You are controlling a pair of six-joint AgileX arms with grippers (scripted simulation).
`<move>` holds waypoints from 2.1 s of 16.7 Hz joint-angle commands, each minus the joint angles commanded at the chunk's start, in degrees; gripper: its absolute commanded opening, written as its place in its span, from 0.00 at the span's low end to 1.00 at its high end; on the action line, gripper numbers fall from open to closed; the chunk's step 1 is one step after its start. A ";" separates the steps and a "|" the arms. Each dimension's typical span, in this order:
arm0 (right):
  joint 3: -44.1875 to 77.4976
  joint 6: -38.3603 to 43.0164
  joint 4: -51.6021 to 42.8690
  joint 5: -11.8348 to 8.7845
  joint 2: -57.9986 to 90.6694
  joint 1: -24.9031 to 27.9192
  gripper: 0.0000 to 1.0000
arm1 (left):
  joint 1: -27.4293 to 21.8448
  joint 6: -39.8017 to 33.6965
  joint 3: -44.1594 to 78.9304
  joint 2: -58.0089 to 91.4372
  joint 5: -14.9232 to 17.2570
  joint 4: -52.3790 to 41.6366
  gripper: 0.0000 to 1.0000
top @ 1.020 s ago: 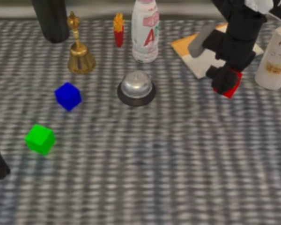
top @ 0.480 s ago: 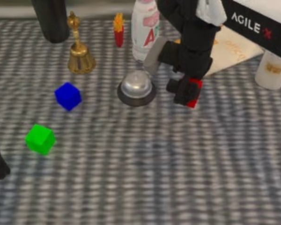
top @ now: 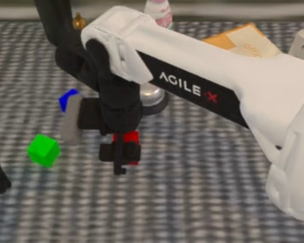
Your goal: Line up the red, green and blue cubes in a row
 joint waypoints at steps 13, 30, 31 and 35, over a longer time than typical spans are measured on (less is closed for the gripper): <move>-10.21 0.19 10.62 -0.05 -0.02 1.39 0.00 | 0.00 0.00 0.00 0.00 0.00 0.00 1.00; -14.92 0.08 15.40 0.04 0.29 1.58 0.75 | 0.00 0.00 0.00 0.00 0.00 0.00 1.00; -14.92 0.08 15.40 0.04 0.29 1.58 0.83 | 0.00 0.00 0.00 0.00 0.00 0.00 1.00; -14.92 0.08 15.40 0.04 0.29 1.58 1.00 | 0.00 0.00 0.00 0.00 0.00 0.00 1.00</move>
